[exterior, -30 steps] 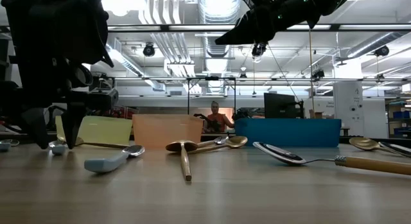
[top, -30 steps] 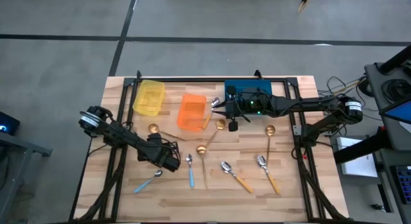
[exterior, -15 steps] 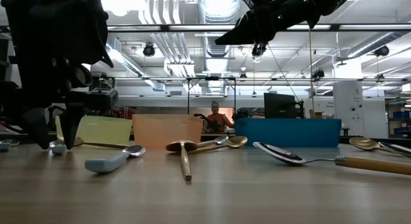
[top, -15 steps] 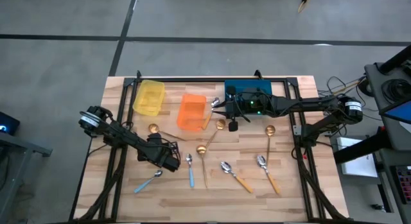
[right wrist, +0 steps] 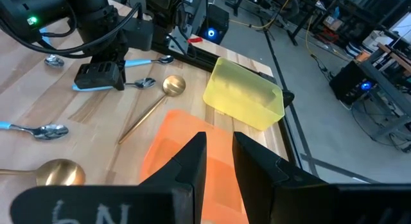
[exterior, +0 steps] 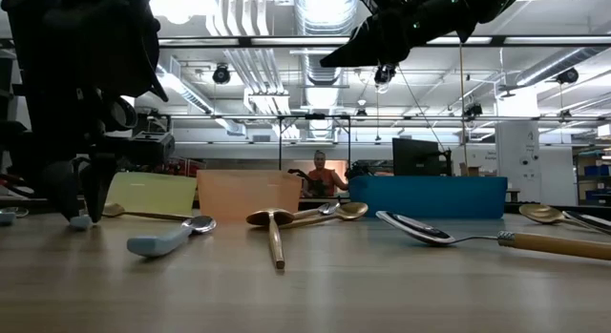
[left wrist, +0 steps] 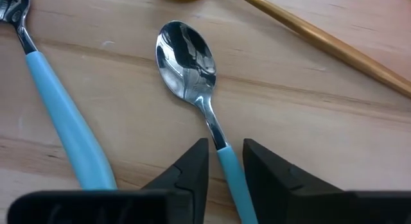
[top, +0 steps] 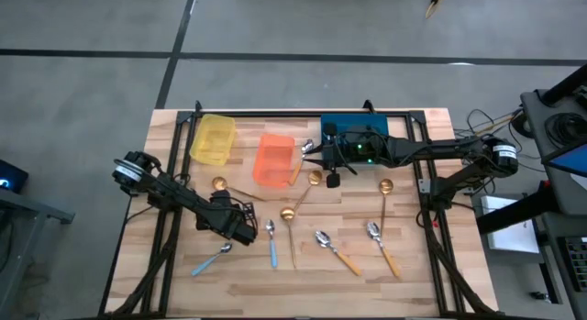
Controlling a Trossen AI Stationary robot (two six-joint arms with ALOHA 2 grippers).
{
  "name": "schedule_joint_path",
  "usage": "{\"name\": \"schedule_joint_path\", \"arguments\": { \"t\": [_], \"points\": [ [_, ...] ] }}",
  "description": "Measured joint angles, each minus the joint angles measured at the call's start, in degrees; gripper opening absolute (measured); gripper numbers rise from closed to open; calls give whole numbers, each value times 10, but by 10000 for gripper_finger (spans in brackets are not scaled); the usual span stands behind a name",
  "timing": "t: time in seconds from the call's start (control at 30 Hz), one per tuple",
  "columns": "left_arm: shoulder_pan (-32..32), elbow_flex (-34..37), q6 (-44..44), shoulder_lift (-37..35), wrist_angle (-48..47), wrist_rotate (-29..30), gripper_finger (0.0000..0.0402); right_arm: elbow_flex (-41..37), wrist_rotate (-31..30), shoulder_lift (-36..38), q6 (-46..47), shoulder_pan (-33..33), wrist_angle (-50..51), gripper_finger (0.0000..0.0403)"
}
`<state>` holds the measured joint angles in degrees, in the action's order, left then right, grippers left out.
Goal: Sort silverware by color (type)
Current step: Put the blue spoon into the orange bin
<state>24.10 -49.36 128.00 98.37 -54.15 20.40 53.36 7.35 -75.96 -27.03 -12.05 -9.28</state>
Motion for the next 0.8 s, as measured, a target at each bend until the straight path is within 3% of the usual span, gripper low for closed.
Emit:
{"name": "schedule_joint_path", "arguments": {
  "t": [0.6, 0.8],
  "points": [
    [0, 0, -13, 0, 0, -4, 74, 0, 0, 0, 0, 0, 0, 68],
    [0, 0, -14, 1, 2, -5, 32, 0, 0, 0, -1, 0, 0, 68]
  ]
}}
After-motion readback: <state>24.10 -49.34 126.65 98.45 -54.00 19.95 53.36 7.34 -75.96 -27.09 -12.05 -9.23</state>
